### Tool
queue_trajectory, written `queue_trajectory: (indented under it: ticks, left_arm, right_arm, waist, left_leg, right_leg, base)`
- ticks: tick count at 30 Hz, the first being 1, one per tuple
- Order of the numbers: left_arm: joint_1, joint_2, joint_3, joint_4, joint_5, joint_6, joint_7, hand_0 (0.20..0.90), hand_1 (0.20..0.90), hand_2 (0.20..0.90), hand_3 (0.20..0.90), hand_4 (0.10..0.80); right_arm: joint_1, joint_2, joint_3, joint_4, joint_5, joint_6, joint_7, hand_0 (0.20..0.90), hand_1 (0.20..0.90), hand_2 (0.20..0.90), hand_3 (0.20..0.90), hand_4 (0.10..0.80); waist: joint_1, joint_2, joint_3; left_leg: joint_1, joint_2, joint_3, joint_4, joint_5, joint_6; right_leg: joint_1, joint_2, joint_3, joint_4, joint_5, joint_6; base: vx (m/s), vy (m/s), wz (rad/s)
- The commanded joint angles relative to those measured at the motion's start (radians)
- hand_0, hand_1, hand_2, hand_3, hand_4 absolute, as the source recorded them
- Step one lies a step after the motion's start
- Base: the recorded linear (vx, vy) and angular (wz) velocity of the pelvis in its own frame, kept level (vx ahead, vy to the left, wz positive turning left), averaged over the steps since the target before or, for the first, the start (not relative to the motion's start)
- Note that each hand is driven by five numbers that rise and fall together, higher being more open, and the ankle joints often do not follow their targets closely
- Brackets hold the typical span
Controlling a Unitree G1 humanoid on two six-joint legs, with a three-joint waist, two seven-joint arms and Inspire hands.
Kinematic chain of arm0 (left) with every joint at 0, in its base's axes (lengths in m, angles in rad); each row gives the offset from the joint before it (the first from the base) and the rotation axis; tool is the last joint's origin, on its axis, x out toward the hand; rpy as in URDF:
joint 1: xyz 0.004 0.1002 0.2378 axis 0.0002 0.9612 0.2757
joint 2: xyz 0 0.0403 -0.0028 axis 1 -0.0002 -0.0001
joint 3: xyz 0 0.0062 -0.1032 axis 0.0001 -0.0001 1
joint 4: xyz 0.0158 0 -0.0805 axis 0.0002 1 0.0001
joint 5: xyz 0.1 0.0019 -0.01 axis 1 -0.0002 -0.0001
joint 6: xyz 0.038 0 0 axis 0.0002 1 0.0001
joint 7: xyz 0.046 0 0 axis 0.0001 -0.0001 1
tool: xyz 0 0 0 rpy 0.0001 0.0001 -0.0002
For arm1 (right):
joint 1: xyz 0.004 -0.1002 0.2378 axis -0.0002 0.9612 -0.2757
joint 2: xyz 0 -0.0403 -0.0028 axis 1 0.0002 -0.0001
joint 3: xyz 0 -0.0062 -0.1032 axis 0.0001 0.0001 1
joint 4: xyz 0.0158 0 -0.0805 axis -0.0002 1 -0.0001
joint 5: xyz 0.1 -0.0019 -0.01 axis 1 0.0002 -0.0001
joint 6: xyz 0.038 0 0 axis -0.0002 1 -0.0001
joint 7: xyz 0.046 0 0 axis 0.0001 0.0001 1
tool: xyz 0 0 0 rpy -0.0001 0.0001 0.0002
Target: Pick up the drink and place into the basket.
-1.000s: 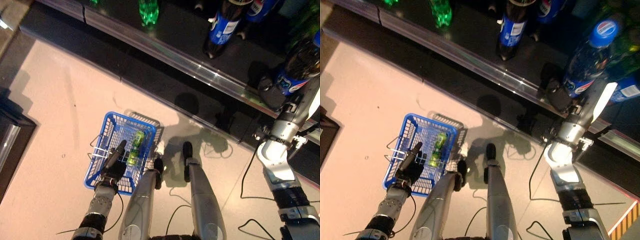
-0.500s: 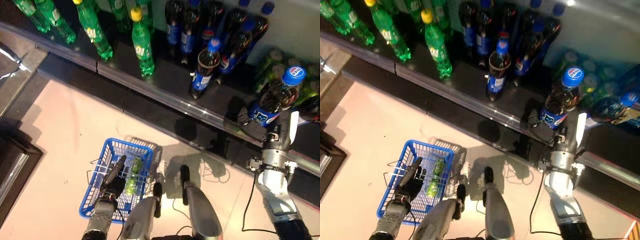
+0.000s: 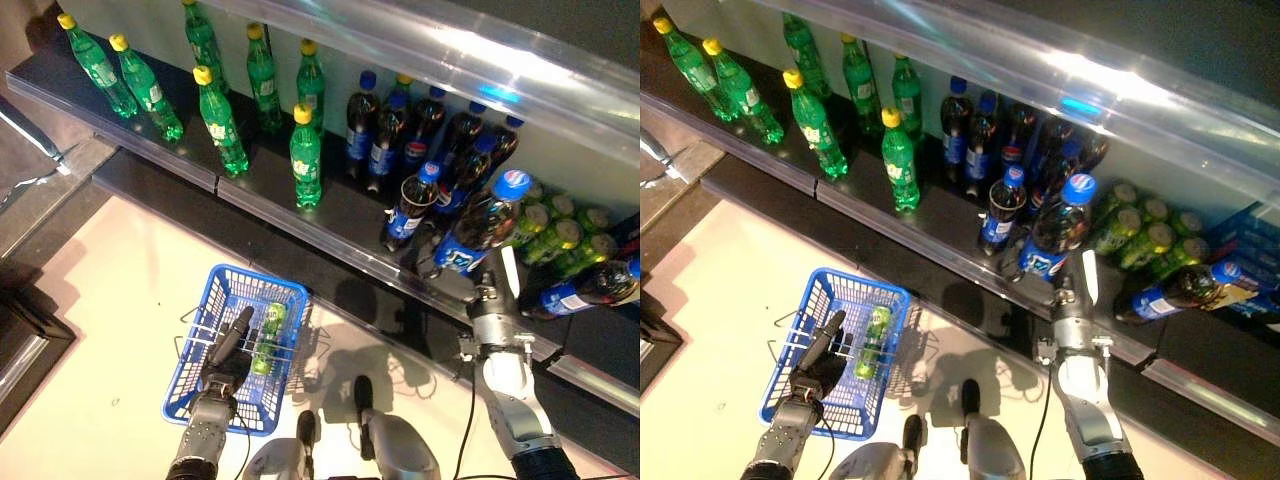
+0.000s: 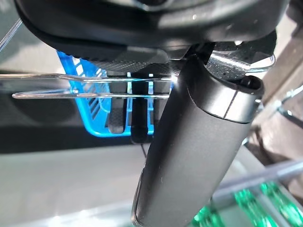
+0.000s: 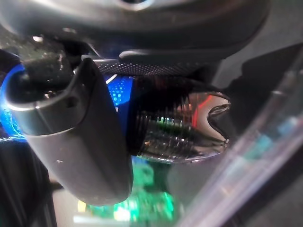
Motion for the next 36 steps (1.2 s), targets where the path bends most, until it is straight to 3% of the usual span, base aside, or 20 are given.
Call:
queue_trajectory:
  ticks: [1, 8, 14, 21, 29, 36]
  left_arm:
    - [0.017, 0.079, -0.021, -0.207, 0.053, -0.095, -0.172, 0.300, 0.300, 0.300, 0.200, 0.100]
    - [0.021, 0.124, -0.046, -0.303, 0.096, -0.072, -0.200, 0.300, 0.300, 0.300, 0.200, 0.100]
    - [-0.003, 0.185, -0.104, -0.402, 0.159, -0.004, -0.239, 0.300, 0.300, 0.300, 0.200, 0.100]
    - [-0.045, 0.292, -0.186, -0.542, 0.218, 0.104, -0.298, 0.300, 0.300, 0.300, 0.200, 0.100]
    - [-0.147, 0.339, -0.313, -0.670, 0.161, 0.264, -0.337, 0.300, 0.300, 0.300, 0.200, 0.100]
    - [-0.208, 0.279, -0.381, -0.770, 0.126, 0.335, -0.311, 0.300, 0.300, 0.300, 0.200, 0.100]
  right_arm:
    - [0.014, -0.033, 0.023, -0.066, -0.012, -0.107, 0.053, 0.300, 0.300, 0.300, 0.200, 0.100]
    - [0.025, -0.072, 0.090, -0.089, -0.060, -0.083, 0.137, 0.300, 0.300, 0.300, 0.200, 0.100]
    - [-0.007, -0.107, 0.193, -0.100, -0.045, -0.053, 0.239, 0.300, 0.300, 0.300, 0.200, 0.100]
    - [-0.075, -0.107, 0.330, -0.024, 0.019, 0.086, 0.284, 0.300, 0.300, 0.300, 0.200, 0.100]
    - [-0.217, 0.004, 0.498, 0.189, 0.092, 0.150, 0.221, 0.300, 0.300, 0.300, 0.200, 0.100]
    - [-0.322, 0.129, 0.552, 0.439, 0.115, 0.202, 0.176, 0.300, 0.300, 0.300, 0.200, 0.100]
  waist:
    - [0.017, 0.029, -0.289]
    - [0.024, 0.042, -0.303]
    - [0.046, 0.049, -0.295]
    - [0.112, 0.062, -0.294]
    - [0.214, 0.078, -0.304]
    - [0.302, 0.081, -0.320]
  left_leg:
    - [-0.043, -0.043, 0.034, 0.042, -0.061, -0.010]
    - [-0.040, -0.030, 0.053, 0.023, -0.053, -0.021]
    - [-0.046, -0.028, 0.045, 0.038, -0.054, -0.024]
    - [-0.048, -0.035, 0.009, 0.028, -0.039, -0.025]
    - [-0.056, -0.052, -0.037, -0.001, -0.017, -0.023]
    - [-0.072, -0.060, -0.074, -0.036, 0.011, -0.017]
  right_leg:
    - [-0.001, -0.008, -0.038, -0.068, 0.003, 0.092]
    - [0.023, -0.027, -0.059, -0.079, -0.016, 0.095]
    - [0.035, -0.057, -0.087, -0.069, -0.025, 0.105]
    - [0.041, -0.096, -0.149, -0.051, -0.021, 0.125]
    - [0.041, -0.142, -0.226, -0.052, 0.005, 0.154]
    - [0.056, -0.172, -0.294, -0.056, 0.023, 0.176]
  base:
    - [-0.015, 0.031, 0.11]
    - [-0.020, 0.037, 0.10]
    - [-0.016, 0.029, 0.27]
    - [0.026, 0.034, 0.34]
    - [0.056, 0.047, 0.38]
    - [0.053, 0.063, 0.61]
